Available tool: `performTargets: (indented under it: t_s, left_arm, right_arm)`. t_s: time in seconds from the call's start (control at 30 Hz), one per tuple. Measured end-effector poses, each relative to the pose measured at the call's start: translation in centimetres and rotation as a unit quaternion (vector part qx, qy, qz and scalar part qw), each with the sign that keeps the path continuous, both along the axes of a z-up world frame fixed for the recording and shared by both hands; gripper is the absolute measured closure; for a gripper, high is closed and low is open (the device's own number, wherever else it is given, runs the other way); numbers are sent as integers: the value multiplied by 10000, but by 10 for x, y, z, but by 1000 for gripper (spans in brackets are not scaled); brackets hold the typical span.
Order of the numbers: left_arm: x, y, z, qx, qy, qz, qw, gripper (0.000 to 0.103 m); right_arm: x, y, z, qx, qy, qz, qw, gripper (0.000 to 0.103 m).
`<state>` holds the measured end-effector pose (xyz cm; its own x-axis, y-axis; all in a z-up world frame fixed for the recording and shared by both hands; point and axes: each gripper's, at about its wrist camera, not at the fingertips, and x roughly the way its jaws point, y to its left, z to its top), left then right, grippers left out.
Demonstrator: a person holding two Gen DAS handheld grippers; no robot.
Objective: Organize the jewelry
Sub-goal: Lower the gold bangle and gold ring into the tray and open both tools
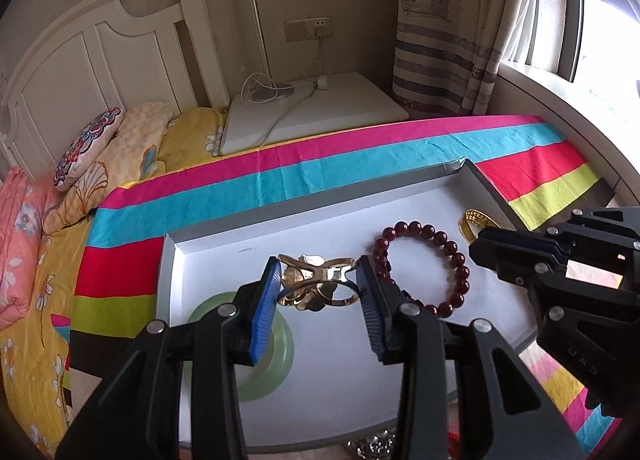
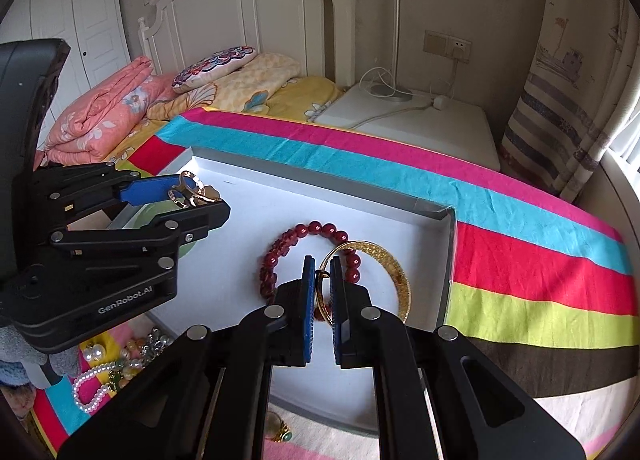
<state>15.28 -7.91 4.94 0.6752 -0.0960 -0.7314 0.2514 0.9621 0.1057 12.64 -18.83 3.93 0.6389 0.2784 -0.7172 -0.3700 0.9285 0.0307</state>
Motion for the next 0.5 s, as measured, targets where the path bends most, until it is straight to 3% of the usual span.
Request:
performTargets:
  t_s: [0.37, 0.4, 0.47, 0.5]
  left_arm:
    - [18, 2, -12, 32, 176, 239, 9996, 64]
    - [17, 3, -12, 19, 169, 273, 9995, 61]
    - [14, 5, -7, -28, 60, 330, 9994, 43]
    - [12, 6, -5, -35, -6, 355, 9994, 33]
  right_arm:
    - [17, -12, -9, 382, 246, -22, 9990, 95]
    - [16, -14, -8, 443, 232, -33, 9987, 94]
    - [16, -20, -7, 641, 271, -49, 9976, 88]
    - [16, -22, -5, 680, 286, -79, 9972, 75]
